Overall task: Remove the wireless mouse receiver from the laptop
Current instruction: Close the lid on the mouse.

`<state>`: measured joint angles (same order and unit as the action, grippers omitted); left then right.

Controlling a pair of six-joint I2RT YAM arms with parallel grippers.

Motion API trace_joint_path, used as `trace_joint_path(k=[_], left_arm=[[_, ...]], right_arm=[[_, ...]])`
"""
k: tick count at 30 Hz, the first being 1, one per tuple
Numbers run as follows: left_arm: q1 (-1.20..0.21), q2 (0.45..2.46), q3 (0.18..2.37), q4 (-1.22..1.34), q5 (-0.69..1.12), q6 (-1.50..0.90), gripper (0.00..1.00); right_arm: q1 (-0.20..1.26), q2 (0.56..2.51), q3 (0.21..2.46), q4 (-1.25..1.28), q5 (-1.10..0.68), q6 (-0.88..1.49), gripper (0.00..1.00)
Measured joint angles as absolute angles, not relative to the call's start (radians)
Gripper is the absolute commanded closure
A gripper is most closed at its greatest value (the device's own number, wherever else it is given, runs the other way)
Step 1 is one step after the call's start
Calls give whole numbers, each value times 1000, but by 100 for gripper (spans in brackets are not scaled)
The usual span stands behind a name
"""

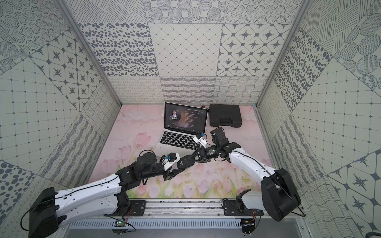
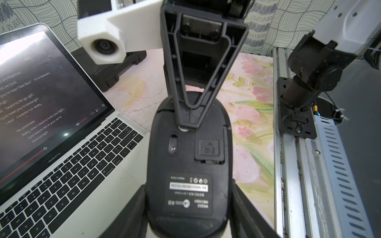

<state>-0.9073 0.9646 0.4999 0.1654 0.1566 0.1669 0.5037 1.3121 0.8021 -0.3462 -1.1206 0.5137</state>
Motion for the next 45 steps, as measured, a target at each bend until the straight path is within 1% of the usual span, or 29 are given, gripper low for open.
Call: trace_joint_path(k=[1,3,10,25,27,29,30,34,36,38,40,41,42,45], left_arm=[[-907,966,500,167,155,166,34],[-907,970,500,170,153,166,2],[-908,980,500,171,145,152,1],[-908,955,499,173,158,149,1],[-908,947,499,174,162,150,6],[-908,943,499,175,166,150,6],[-908,942,499,175,169,150,9],[-908,949,500,174,180,150,24],[-908,957,501,173,186,150,34],[-908,963,504,171,199,150,42],[-907,970,508,163,205,147,53],[-905,974,509,156,208,147,59],[-905,977,511,150,209,147,63],[-905,988,523,128,217,142,69]], right_arm=[[503,1312,801,-340,-1120,519,82],[504,1312,793,-323,-1127,528,82],[522,1310,792,-268,-1183,535,83],[522,1310,792,-264,-1189,535,83],[522,1310,792,-265,-1189,535,83],[522,1310,792,-265,-1188,535,83],[522,1310,792,-265,-1188,535,83],[524,1310,792,-265,-1188,535,83],[527,1311,792,-266,-1185,535,83],[530,1312,792,-268,-1181,533,83],[530,1312,792,-278,-1177,527,83],[529,1312,792,-282,-1174,522,81],[528,1312,792,-290,-1170,517,77],[529,1312,792,-307,-1165,505,67]])
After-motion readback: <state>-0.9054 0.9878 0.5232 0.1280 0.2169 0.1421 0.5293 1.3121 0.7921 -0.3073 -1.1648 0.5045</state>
